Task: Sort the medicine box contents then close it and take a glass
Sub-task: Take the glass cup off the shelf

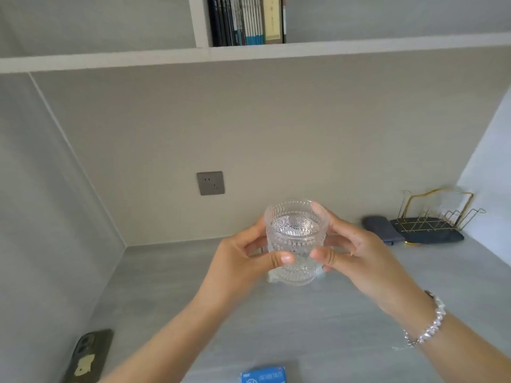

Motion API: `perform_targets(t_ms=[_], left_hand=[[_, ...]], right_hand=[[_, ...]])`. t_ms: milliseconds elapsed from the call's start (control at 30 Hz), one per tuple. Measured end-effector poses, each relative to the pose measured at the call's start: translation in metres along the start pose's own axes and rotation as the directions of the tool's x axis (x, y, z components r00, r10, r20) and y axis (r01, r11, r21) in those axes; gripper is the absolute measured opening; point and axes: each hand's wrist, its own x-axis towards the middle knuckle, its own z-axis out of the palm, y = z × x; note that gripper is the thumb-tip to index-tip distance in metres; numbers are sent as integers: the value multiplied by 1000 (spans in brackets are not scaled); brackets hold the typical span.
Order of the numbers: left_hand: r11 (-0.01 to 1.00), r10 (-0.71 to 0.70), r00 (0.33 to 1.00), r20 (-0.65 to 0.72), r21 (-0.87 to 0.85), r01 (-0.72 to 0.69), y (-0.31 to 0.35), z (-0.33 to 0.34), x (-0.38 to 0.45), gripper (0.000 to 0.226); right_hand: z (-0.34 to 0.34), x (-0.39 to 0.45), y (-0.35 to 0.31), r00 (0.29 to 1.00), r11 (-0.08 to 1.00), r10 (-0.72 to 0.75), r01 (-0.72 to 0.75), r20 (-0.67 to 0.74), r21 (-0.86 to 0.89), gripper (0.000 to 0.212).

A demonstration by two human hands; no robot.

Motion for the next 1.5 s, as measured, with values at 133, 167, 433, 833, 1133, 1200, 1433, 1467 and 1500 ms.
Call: perform_targets(t_ms=[133, 167, 433, 833, 1133, 1200, 1433, 1467, 1500], left_hand=[[990, -142, 990, 8, -20, 142, -43, 44, -7, 59], [984, -177, 984, -1, -21, 177, -55, 54, -8, 58], [905, -400, 916, 47, -136, 402, -130, 123, -25, 52], [732, -653, 754, 72, -195, 653, -220, 166, -65, 71], [671, -723, 686, 78, -156, 725, -255, 173, -93, 69], [674, -722, 686, 89, -133, 727, -258, 169, -92, 71], [668, -729, 665, 162, -45, 743, -258, 155, -87, 80], [675, -722, 668, 177, -28, 737, -258, 153, -86, 81], [682, -718, 670, 188, -4, 731, -256, 152, -86, 81]], right_hand=[[-28, -19, 56, 991, 990, 110, -116, 77, 84, 70], [-35, -24, 69, 986, 985, 135, -144, 95, 93, 69], [-71, -52, 160, 936, 943, 285, -312, 207, 112, 68], [-73, -86, 268, 760, 740, 499, -624, 416, 252, 62], [-56, -110, 304, 680, 649, 594, -721, 430, 244, 62], [-52, -110, 305, 673, 637, 605, -730, 427, 249, 64], [-43, -110, 301, 692, 665, 610, -712, 386, 225, 67], [-42, -110, 300, 697, 683, 607, -703, 382, 198, 69], [-43, -111, 300, 699, 696, 605, -697, 381, 174, 72]])
